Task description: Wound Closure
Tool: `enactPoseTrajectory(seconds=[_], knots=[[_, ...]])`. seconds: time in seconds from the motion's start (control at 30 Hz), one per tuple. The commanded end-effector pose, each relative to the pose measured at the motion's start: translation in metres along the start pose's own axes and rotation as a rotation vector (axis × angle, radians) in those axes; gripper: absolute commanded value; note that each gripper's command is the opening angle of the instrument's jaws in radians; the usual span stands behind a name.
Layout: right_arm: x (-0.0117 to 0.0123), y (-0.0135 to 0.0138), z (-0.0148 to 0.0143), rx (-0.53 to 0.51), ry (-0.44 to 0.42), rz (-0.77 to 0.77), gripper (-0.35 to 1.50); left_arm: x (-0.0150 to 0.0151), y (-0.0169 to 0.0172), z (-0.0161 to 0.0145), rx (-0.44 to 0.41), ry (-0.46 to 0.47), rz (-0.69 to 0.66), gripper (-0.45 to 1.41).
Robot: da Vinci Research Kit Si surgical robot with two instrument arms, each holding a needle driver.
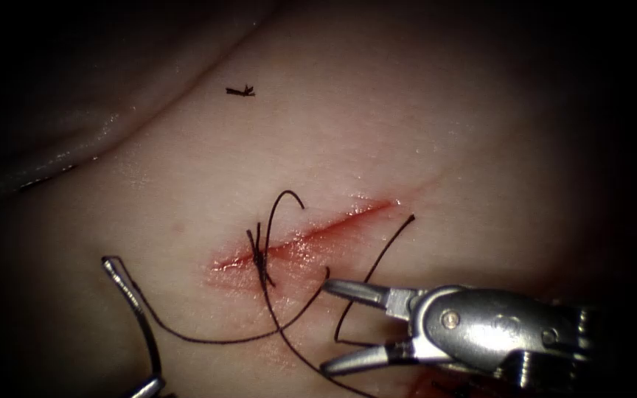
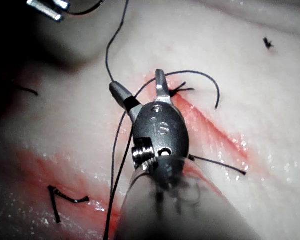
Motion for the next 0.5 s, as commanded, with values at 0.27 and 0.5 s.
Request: enactPoseTrajectory(seconds=[0.27, 0.5], knots=[[-0.0077, 0.0018, 0.0025, -0.070, -0.042, -0.090, 1.03, -0.0002, 0.0019, 0.0015, -0.001, 0.007, 0.001, -0.45], [-0.0114, 0.0026, 0.0047, -0.067, -0.108, -0.130, 0.89, -0.0004, 0.0018, 0.0015, 0.002, 0.005, -0.003, -0.45]])
